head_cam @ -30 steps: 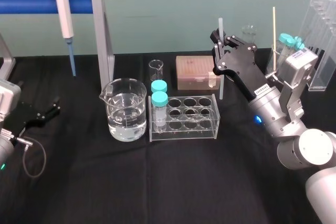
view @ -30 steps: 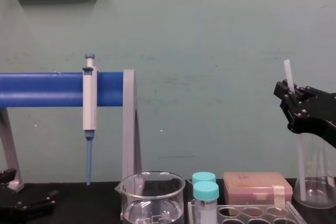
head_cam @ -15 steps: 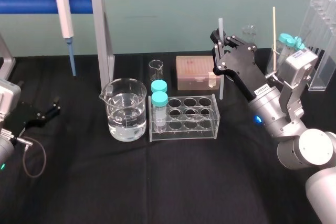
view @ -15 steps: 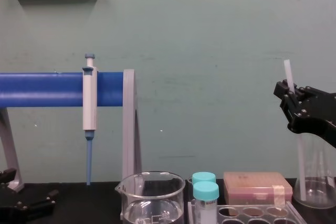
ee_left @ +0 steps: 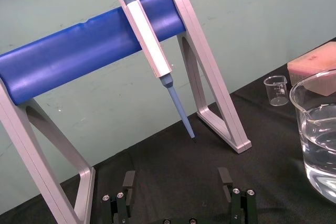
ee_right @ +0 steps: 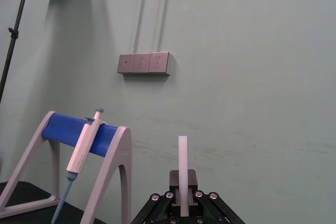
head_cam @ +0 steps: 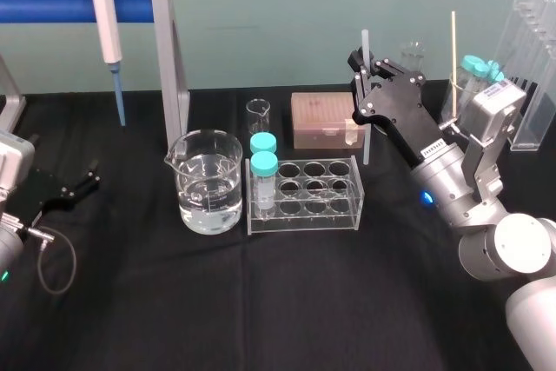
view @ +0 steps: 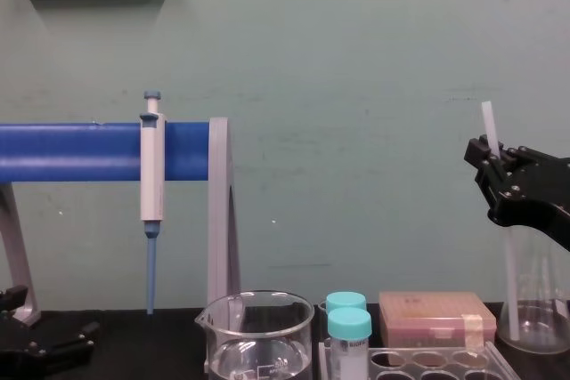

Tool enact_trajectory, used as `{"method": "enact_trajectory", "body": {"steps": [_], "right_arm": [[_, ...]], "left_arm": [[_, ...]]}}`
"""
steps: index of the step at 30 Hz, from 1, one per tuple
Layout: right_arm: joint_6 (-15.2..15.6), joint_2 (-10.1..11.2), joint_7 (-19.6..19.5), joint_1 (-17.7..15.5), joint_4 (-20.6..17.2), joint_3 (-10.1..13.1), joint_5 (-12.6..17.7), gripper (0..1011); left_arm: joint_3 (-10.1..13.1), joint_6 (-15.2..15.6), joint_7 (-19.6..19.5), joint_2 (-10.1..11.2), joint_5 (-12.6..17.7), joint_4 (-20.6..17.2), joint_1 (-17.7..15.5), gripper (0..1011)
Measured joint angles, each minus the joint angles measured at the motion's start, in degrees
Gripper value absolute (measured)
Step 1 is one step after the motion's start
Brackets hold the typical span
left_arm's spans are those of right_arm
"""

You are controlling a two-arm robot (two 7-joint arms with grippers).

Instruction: Pick up the stirring rod with one hand, then place it down.

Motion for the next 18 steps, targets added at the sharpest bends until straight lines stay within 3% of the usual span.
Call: {"method": "enact_trajectory", "body": {"steps": [18], "right_arm": [[0.00, 0.00, 0.00, 0.00, 0.00, 0.00, 0.00, 66]], "left_arm": [[0.00, 0.00, 0.00, 0.00, 0.00, 0.00, 0.00, 1000]]}}
